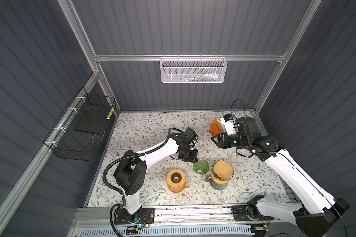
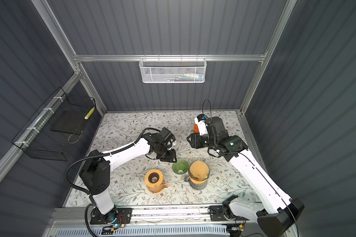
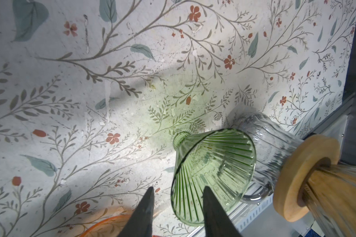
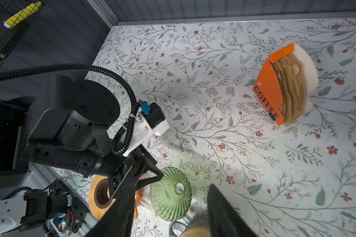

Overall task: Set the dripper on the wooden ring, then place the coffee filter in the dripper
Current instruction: 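Lower the left gripper onto the green dripper's rim and grasp it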

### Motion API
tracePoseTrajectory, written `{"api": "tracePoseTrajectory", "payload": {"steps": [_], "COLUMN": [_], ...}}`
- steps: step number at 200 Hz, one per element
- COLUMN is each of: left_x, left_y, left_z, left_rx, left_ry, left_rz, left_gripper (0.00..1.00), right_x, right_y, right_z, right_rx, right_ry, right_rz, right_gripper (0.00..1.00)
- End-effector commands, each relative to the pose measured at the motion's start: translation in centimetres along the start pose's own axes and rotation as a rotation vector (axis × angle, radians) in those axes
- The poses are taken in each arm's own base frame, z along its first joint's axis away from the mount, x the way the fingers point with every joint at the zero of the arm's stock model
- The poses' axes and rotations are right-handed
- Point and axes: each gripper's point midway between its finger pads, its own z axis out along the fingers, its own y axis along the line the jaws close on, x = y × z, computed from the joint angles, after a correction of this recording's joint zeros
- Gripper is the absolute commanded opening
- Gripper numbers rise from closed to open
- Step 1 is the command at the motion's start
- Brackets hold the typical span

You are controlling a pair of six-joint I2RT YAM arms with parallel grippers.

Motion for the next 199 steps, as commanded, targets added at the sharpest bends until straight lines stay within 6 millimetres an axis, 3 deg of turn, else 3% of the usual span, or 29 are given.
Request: {"api": "tracePoseTrajectory", "payload": {"steps": [1,69,199], "left_x": [0.2,1.3,1.4], "left_y": [-0.5,-0.1,0.6], "left_z": [0.2,1.0,2.6], "left_rx": [-0.001,-0.044,-0.087], "left_ry": [0.021,0.056,0.071], "left_rz": [0.028,0.039,0.04], "left_gripper": [0.39,0.37,0.29], "right_x": [0.3,0.5,0.9], "right_y": [0.0,0.0,-0.3], "right_z": [0.2,0.3,0.3], "right_rx": [-0.013,-0.021,-0.015], "right_ry": [0.005,0.005,0.008], "right_rz": [-0.004,0.001,0.014], "right_gripper": [0.57,0.57,0.57]}}
